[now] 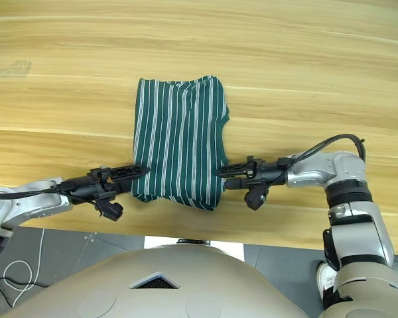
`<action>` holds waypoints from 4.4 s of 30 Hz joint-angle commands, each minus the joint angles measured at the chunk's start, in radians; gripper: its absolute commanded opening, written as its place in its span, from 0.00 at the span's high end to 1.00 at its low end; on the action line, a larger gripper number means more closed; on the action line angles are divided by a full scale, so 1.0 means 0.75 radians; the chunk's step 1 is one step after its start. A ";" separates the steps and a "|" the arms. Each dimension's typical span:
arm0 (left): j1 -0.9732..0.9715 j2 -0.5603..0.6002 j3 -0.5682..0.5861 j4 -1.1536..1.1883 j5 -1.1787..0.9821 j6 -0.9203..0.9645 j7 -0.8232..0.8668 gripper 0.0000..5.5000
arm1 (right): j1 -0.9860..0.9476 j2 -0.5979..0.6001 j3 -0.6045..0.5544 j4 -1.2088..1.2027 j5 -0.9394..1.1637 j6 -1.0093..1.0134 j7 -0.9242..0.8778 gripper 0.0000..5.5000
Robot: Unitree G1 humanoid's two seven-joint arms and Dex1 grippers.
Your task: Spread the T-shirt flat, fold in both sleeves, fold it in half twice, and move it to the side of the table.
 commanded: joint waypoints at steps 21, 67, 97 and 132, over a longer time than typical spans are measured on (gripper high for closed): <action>0.020 0.055 -0.171 0.119 0.078 0.004 -0.067 0.82 | 0.021 -0.072 0.174 -0.070 0.066 0.098 -0.136 1.00; 0.880 0.229 0.715 -0.808 -1.730 0.978 -1.268 0.96 | 0.516 -0.467 -0.131 -1.443 1.991 2.139 1.284 1.00; -0.120 -0.342 0.206 0.057 -1.239 0.986 -0.947 0.81 | 0.043 0.194 -0.037 -0.520 1.367 1.904 0.856 0.78; -0.229 -0.904 0.629 -0.120 -1.435 0.982 -0.182 0.28 | -0.629 0.551 0.375 0.657 0.667 1.546 0.360 0.25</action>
